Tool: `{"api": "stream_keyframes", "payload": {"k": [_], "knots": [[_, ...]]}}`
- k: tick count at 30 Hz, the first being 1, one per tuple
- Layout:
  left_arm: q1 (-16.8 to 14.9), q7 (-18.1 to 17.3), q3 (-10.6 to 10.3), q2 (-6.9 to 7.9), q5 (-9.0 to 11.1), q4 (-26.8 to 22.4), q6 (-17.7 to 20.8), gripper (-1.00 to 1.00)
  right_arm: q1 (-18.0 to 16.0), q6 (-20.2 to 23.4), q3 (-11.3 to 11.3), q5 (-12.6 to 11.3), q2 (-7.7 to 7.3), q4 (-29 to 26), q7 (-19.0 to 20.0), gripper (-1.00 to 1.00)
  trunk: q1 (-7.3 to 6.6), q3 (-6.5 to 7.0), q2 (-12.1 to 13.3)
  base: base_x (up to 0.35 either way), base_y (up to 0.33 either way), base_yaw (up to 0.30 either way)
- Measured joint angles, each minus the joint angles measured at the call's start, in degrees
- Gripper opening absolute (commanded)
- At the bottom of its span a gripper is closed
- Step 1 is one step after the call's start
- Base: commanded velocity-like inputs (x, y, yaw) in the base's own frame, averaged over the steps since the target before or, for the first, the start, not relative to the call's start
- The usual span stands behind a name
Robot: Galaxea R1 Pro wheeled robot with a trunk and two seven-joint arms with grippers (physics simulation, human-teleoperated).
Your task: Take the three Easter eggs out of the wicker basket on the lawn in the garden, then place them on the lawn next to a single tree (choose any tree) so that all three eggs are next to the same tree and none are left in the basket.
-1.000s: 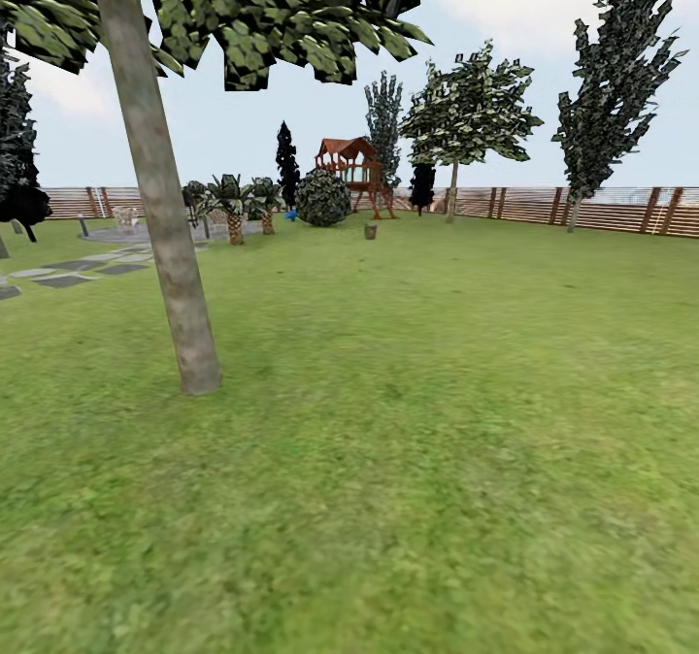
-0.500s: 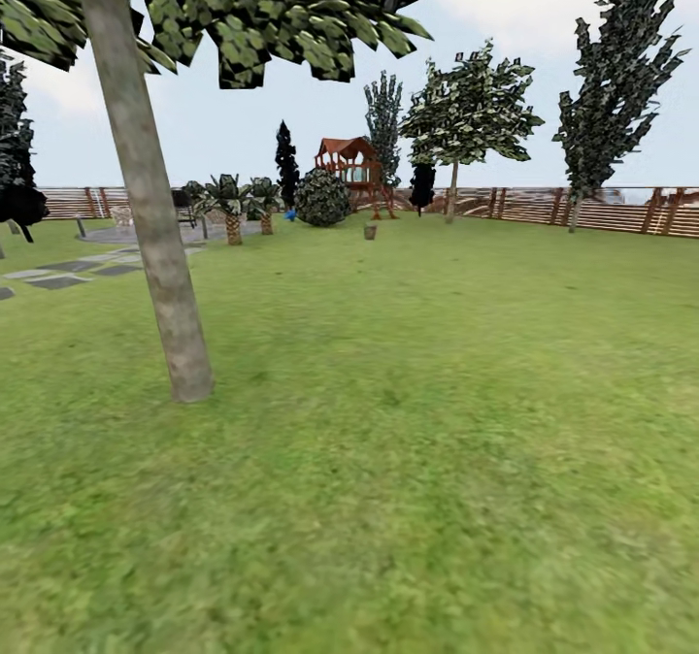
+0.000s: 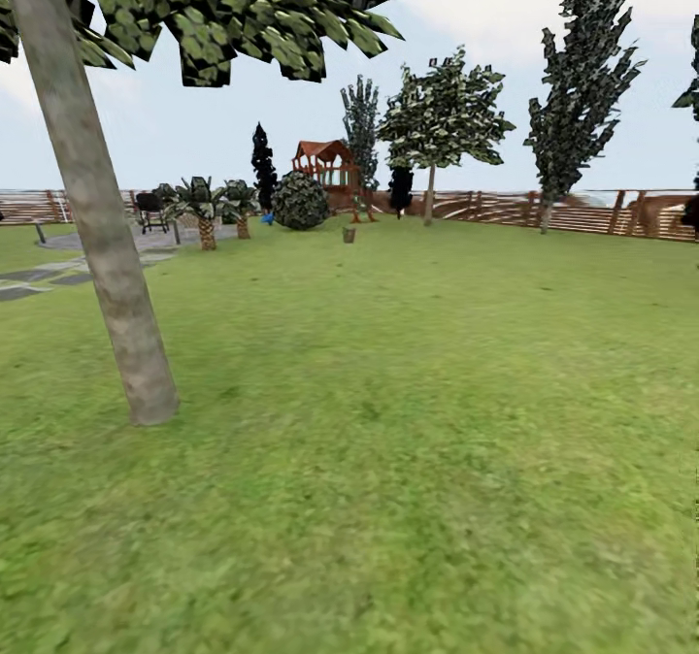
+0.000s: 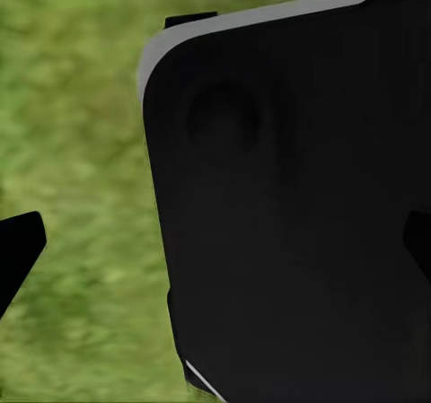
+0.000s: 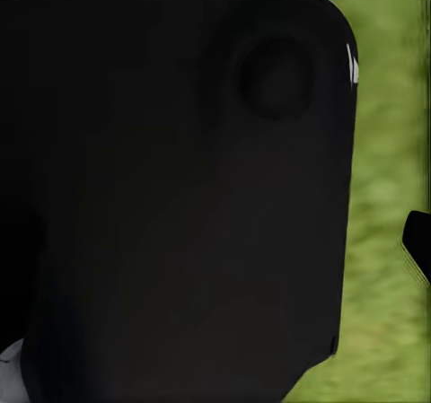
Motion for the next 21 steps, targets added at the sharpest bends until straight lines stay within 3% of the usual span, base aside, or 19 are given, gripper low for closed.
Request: {"api": "stream_keyframes", "payload": {"k": [21], "knots": [[0.0,-0.18,0.0,0.0,0.0,-0.01,0.0,1.0,0.0,-0.06,0.04,0.0,0.07,0.0,0.05,1.0,0.0,-0.04,0.0,0.326,-0.12,-0.164]]}}
